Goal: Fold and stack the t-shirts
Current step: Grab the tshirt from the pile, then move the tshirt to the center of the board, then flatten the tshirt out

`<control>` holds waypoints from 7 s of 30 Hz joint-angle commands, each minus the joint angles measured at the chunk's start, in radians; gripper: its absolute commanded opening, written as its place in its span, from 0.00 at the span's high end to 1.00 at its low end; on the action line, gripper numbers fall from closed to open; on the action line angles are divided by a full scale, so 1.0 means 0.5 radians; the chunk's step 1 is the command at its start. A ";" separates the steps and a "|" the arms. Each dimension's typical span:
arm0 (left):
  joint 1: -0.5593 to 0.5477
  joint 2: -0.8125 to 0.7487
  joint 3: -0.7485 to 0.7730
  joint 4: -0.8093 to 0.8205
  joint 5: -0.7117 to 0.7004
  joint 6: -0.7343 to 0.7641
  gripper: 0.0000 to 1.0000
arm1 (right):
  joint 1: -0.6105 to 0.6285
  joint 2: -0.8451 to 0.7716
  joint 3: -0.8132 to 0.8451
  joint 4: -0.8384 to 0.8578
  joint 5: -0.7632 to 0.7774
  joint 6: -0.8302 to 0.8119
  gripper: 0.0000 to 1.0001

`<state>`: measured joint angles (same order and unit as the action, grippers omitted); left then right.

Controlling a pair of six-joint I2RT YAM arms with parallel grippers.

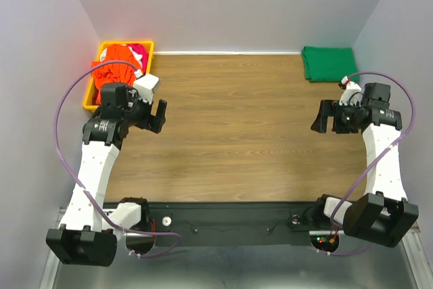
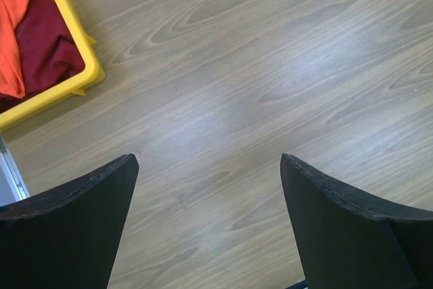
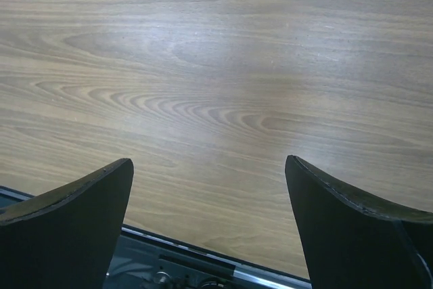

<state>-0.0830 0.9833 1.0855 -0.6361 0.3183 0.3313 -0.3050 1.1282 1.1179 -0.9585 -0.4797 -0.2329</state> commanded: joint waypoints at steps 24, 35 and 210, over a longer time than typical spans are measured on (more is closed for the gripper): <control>0.583 2.325 2.360 -0.041 -0.121 0.150 0.04 | 0.012 -0.005 -0.122 0.460 -0.124 0.177 0.00; 0.681 2.752 2.413 0.131 -0.293 0.187 0.15 | 0.012 0.139 -0.036 0.466 -0.029 0.211 0.00; 0.055 0.611 0.602 -0.084 0.735 0.596 1.00 | -0.056 0.830 0.696 0.337 0.269 0.058 1.00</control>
<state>-0.1253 1.2922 1.3533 -0.6628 0.6270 0.6643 -0.3256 1.5433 1.3861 -0.7319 -0.3626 -0.2272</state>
